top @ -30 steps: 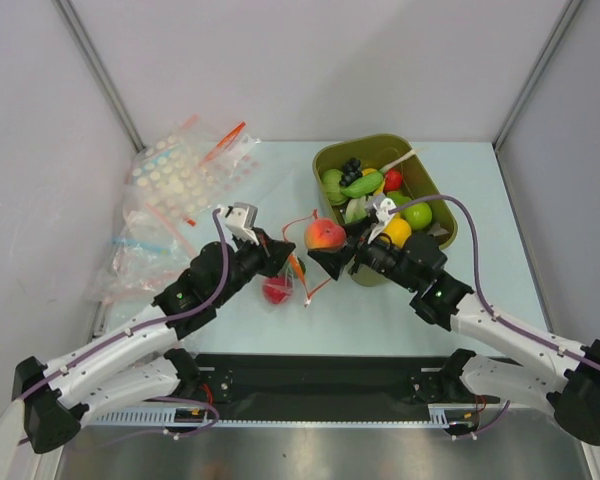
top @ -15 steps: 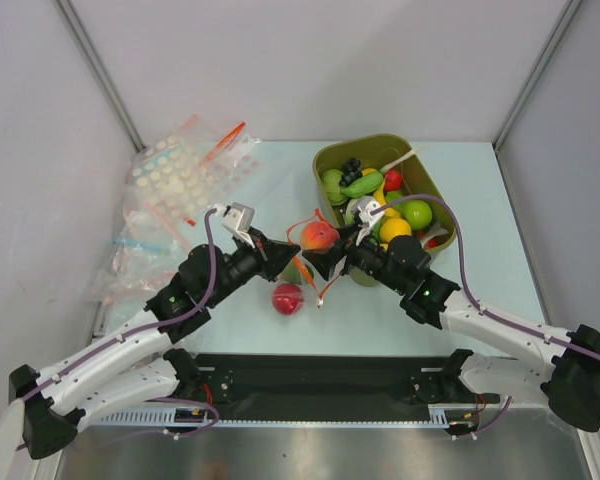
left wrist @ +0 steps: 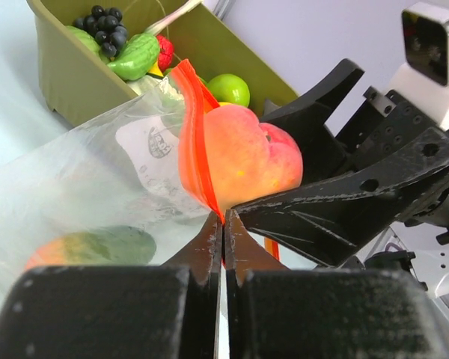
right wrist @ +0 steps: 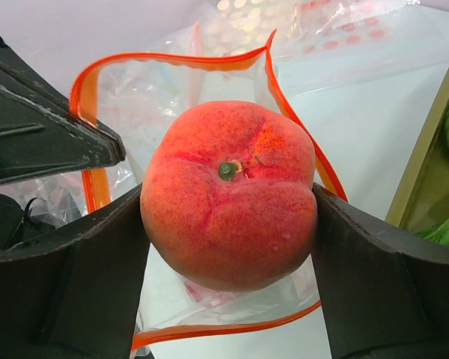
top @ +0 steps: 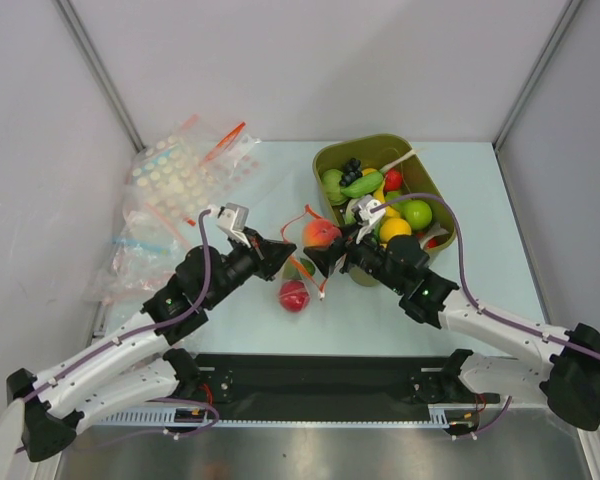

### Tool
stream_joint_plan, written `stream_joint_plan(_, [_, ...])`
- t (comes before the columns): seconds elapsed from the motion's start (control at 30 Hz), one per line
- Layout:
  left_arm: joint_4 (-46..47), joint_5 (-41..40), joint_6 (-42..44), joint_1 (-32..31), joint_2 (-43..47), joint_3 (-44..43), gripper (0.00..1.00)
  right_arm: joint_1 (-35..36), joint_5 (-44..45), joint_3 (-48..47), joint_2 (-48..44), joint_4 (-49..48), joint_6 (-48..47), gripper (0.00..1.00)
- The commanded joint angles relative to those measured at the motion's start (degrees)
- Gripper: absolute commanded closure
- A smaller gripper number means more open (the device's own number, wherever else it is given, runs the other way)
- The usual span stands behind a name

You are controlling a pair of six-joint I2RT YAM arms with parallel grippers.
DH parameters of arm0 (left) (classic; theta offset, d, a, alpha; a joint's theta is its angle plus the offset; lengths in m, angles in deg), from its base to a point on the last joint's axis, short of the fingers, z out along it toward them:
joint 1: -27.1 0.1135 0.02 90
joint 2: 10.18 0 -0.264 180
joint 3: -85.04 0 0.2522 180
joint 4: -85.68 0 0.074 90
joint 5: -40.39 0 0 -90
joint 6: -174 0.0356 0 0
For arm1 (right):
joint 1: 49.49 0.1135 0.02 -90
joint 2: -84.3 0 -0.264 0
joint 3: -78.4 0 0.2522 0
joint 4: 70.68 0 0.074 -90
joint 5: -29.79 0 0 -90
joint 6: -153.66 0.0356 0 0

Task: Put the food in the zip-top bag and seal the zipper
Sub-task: Place the fake fruit in the zipper food storage bag.

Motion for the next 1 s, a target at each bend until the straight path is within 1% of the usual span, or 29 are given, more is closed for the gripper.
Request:
stream_joint_plan(0.0, [1.81, -0.61, -0.97, -0.05, 0.98, -1.14, 1.0, 0.23, -0.3, -2.39, 0.76, -0.29, -0.28, 0.25])
stream_joint_plan(0.2, [3.04, 4.4, -0.09, -0.13, -1.04, -2.02, 1.0, 0.31, -0.05, -3.09, 2.16, 0.15, -0.1, 0.34])
stream_joint_plan(0.3, [4.62, 7.9, 0.17, -0.13, -0.78, -1.84, 1.0, 0.4, 0.22, -3.44, 2.69, 0.59, 0.07, 0.37])
stream_joint_plan(0.5, [5.06, 10.11, 0.18, -0.22, 0.1, -1.93, 1.0, 0.31, -0.83, -3.53, 3.57, 0.33, -0.19, 0.44])
stream_joint_plan(0.63, [5.41, 11.95, -0.09, -0.22, 0.28, -1.84, 1.0, 0.4, -1.36, -3.53, 4.71, -0.55, 0.16, 0.44])
stream_joint_plan(0.77, [4.89, 12.58, -0.35, -0.22, -0.25, -2.54, 1.0, 0.4, -5.4, -3.53, 6.9, -1.96, 0.42, 0.44])
stream_joint_plan(0.83, [4.1, 11.7, -0.61, -0.22, -0.51, -2.54, 1.0, 0.49, -6.98, -3.62, 7.78, -2.83, 0.78, 0.43])
stream_joint_plan(0.9, [3.13, 10.38, -0.7, -0.22, -0.6, -2.72, 1.0, 0.4, -9.18, -3.8, 8.84, -3.28, 0.51, 0.36])
stream_joint_plan(0.93, [2.87, 9.86, -0.7, -0.22, -0.43, -2.81, 1.0, 0.4, -9.79, -3.8, 9.02, -3.37, 0.51, 0.33])
stream_joint_plan(0.97, [2.78, 8.98, -0.79, -0.22, -0.17, -2.72, 1.0, 0.4, -11.02, -3.8, 9.11, -3.54, 0.43, 0.22])
